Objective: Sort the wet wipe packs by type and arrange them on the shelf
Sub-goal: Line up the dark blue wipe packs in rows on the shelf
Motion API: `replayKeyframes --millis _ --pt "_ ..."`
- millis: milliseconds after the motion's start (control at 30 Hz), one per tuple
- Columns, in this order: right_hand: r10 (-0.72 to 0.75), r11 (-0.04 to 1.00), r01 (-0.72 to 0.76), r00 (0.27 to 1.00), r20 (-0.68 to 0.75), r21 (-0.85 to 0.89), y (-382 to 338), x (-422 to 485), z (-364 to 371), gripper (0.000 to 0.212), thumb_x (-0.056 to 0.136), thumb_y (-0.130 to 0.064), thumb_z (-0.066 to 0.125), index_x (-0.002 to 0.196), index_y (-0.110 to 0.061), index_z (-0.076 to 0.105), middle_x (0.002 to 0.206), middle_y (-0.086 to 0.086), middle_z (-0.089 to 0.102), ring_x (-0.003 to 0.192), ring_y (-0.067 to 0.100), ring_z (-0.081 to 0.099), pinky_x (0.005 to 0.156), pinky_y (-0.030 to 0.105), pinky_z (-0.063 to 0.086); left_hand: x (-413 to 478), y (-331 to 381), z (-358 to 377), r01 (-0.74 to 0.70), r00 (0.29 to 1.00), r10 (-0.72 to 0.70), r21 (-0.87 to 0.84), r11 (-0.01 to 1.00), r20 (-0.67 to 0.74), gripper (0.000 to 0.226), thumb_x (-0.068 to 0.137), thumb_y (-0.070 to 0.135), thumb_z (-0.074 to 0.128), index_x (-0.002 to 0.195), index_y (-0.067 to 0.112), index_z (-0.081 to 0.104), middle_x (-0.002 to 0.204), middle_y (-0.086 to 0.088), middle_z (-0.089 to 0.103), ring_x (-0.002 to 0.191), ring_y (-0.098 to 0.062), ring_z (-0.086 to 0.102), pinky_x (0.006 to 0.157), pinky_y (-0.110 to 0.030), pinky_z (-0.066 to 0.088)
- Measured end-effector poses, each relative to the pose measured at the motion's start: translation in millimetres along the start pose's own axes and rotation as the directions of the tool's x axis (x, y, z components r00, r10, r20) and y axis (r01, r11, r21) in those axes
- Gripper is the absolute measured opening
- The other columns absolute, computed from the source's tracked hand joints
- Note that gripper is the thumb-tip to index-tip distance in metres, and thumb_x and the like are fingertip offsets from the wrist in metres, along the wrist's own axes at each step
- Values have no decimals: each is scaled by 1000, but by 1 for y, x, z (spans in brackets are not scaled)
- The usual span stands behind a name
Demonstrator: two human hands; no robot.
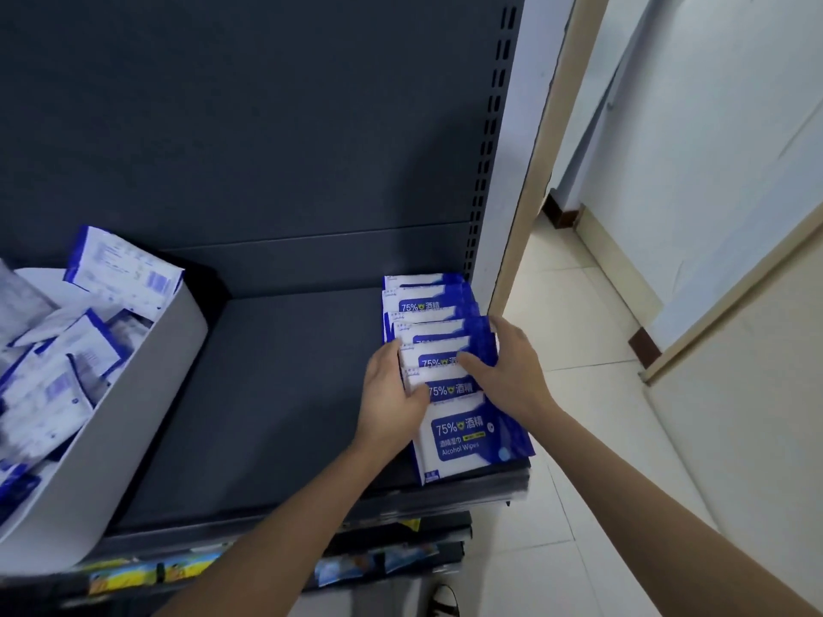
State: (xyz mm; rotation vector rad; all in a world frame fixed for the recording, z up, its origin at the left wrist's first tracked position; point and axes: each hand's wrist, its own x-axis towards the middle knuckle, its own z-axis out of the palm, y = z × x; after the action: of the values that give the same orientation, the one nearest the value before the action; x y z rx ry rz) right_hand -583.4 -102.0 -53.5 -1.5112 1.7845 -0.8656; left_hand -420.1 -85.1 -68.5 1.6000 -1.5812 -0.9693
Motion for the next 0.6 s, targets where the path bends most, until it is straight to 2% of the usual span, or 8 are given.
replayKeyframes --millis 67,100,167,233,333,500,600 --pt "-75 994 73 997 -32 -80 -8 8 2 52 88 -30 64 135 -22 41 134 -3 50 111 11 53 84 23 43 6 0 -8 -56 998 56 80 995 1 52 84 8 60 132 21 44 128 9 45 115 1 39 94 -11 31" --pt "-91 991 89 996 -24 -98 -11 12 4 51 89 -28 63 135 -22 41 134 -1 50 114 13 54 86 24 43 10 1 -12 -64 998 66 90 994 -13 49 84 9 62 128 22 46 124 10 48 114 0 39 94 -11 30" --pt "-67 994 66 998 -4 -86 -14 21 7 49 90 -27 62 134 -22 43 133 -1 53 114 17 56 89 28 47 16 7 -19 -8 1000 9 15 1000 -30 40 84 8 64 114 28 46 108 17 50 100 5 46 83 -6 34" --pt "-14 1000 14 999 46 -3 -14 28 6 42 89 -25 64 128 -22 46 124 -1 60 108 17 61 87 31 52 22 11 -22 71 997 -72 -111 991 -5 39 85 5 63 103 31 41 102 18 54 93 4 55 73 -8 43" --pt "29 998 -36 989 142 52 -9 36 8 37 89 -25 64 123 -22 49 115 -3 66 97 16 67 79 27 55 24 14 -13 140 990 -133 -233 962 46 40 85 1 58 110 30 49 109 7 66 97 -8 65 79 -26 55" --pt "78 992 -90 987 143 83 -8 42 6 40 89 -26 65 125 -22 47 116 -2 65 97 17 67 86 37 57 23 22 0 186 983 -174 -293 938 67 42 86 0 57 115 30 49 110 4 66 93 -11 68 78 -31 58" --pt "112 990 -121 986 125 69 -9 42 4 42 89 -28 64 126 -20 46 120 0 63 100 18 65 87 36 56 25 22 -3 187 982 -179 -266 946 54 39 87 3 58 106 35 48 109 5 66 91 -10 68 78 -31 58"
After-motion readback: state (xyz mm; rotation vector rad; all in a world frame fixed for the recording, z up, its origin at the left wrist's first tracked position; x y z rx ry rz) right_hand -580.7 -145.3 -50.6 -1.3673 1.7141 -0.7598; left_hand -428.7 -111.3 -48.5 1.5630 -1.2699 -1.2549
